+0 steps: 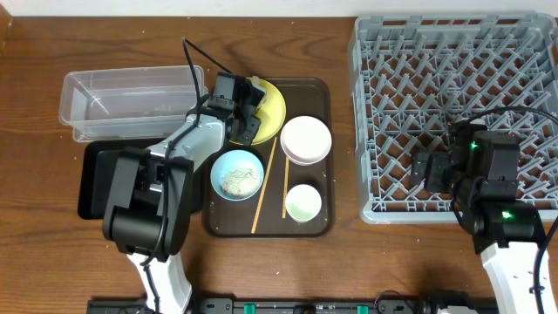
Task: Sort waste into correct bins and load items into the dishwasher rack
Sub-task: 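Carry the wrapper left and drop it into the clear plastic bin, then grasp the white tissue on the yellow plate with the left gripper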
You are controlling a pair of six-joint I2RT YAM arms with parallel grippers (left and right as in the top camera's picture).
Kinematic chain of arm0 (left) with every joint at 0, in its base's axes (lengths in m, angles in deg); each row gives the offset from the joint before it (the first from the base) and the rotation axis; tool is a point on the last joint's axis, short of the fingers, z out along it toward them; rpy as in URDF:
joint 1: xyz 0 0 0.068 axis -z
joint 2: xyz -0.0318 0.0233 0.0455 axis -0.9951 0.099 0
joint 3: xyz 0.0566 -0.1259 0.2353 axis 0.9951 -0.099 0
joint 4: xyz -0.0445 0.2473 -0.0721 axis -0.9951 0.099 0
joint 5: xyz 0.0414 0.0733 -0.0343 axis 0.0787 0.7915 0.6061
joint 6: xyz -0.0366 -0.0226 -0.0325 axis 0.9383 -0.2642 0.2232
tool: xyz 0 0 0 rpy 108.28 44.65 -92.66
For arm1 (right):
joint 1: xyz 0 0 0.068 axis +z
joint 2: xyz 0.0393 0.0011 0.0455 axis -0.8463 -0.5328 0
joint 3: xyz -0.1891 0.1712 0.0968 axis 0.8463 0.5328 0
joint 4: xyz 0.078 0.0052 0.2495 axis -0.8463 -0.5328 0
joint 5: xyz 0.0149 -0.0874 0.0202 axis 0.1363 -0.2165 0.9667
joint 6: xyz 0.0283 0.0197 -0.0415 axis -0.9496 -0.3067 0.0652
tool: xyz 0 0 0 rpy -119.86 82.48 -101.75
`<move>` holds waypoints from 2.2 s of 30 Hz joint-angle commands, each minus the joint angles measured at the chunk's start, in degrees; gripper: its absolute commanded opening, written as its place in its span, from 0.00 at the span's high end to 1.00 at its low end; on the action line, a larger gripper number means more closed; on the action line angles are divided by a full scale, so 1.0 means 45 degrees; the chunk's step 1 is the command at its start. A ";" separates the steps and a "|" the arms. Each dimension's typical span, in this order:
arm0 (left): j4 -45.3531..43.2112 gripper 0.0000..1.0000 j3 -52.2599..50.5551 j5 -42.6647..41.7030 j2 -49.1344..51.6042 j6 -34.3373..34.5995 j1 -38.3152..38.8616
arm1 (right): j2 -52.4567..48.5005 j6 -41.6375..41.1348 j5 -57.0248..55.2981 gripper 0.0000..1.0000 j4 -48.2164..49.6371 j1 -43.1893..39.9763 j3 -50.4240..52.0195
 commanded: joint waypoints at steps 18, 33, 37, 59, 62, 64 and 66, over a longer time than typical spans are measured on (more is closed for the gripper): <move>-0.0068 0.94 0.0185 0.1826 -0.4235 0.2812 -0.2351 | 0.0073 -0.0151 0.0053 0.01 0.0058 0.0160 -0.0262; -0.1146 0.84 0.0175 0.1817 -0.2759 0.4235 -0.4070 | 0.0073 -0.0151 0.0053 0.01 0.0053 0.0160 -0.0262; -0.0908 0.62 0.0175 0.1661 -0.2739 0.4240 -0.4070 | 0.0073 -0.0151 0.0053 0.01 0.0053 0.0160 -0.0262; -0.0355 0.32 0.0651 0.0845 -0.3905 0.0457 -0.0359 | 0.0073 -0.0155 0.0053 0.01 0.0209 0.0160 -0.0262; -0.1039 0.29 0.0651 0.0850 -0.3381 0.0306 -0.0291 | 0.0073 -0.0155 0.0053 0.01 0.0204 0.0160 -0.0262; -0.1389 0.29 0.0651 0.0850 -0.2866 0.0306 -0.0291 | 0.0073 -0.0155 0.0053 0.01 0.0199 0.0160 -0.0262; -0.1729 0.28 0.0651 0.0850 -0.2322 0.0301 -0.0291 | 0.0073 -0.0155 0.0053 0.01 0.0199 0.0160 -0.0262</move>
